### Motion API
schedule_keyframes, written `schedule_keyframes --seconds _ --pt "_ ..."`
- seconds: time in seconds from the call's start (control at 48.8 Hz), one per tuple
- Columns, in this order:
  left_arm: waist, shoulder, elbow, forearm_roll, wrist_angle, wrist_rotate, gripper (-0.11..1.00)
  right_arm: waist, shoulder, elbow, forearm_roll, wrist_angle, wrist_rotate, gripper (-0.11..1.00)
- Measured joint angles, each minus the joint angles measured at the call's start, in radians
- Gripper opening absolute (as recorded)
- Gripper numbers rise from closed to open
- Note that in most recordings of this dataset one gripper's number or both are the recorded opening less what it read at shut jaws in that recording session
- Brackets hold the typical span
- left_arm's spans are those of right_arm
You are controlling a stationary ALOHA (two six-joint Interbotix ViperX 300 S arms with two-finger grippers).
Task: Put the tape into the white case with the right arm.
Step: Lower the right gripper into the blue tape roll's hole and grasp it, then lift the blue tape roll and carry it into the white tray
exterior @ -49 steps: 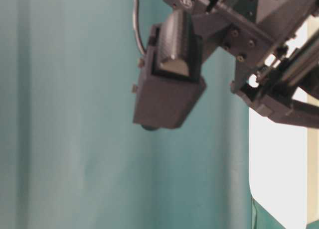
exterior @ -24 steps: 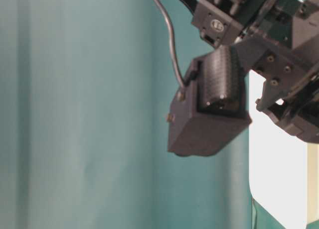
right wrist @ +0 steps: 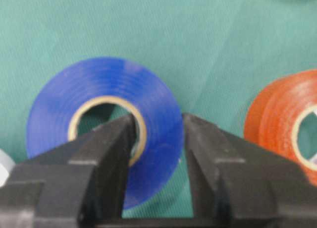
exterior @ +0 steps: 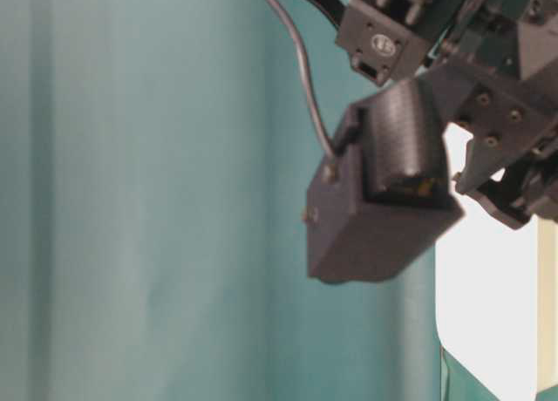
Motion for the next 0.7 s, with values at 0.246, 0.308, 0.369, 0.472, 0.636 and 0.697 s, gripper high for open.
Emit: schedule_keyframes --seconds 0.246,0.308,0.369,0.472,0.636,0.697 --pt "0.000 0.000 0.000 0.000 0.000 0.000 0.00 0.000 0.002 -0.014 0.000 0.026 0.005 0.01" --pt "0.000 0.000 0.000 0.000 0.000 -0.002 0.00 0.000 0.002 -0.015 0.000 0.026 0.003 0.01" --pt "0.000 0.000 0.000 0.000 0.000 0.000 0.00 0.002 0.002 -0.017 0.000 0.026 0.003 0.01" --pt "0.000 0.000 0.000 0.000 0.000 0.000 0.00 0.003 -0.005 -0.025 0.000 0.031 0.006 0.01" --pt "0.000 0.000 0.000 0.000 0.000 -0.002 0.00 0.009 -0.049 -0.034 0.000 0.041 0.006 0.01" --pt "0.000 0.000 0.000 0.000 0.000 -0.002 0.00 0.012 -0.069 -0.038 0.000 0.048 0.006 0.01"
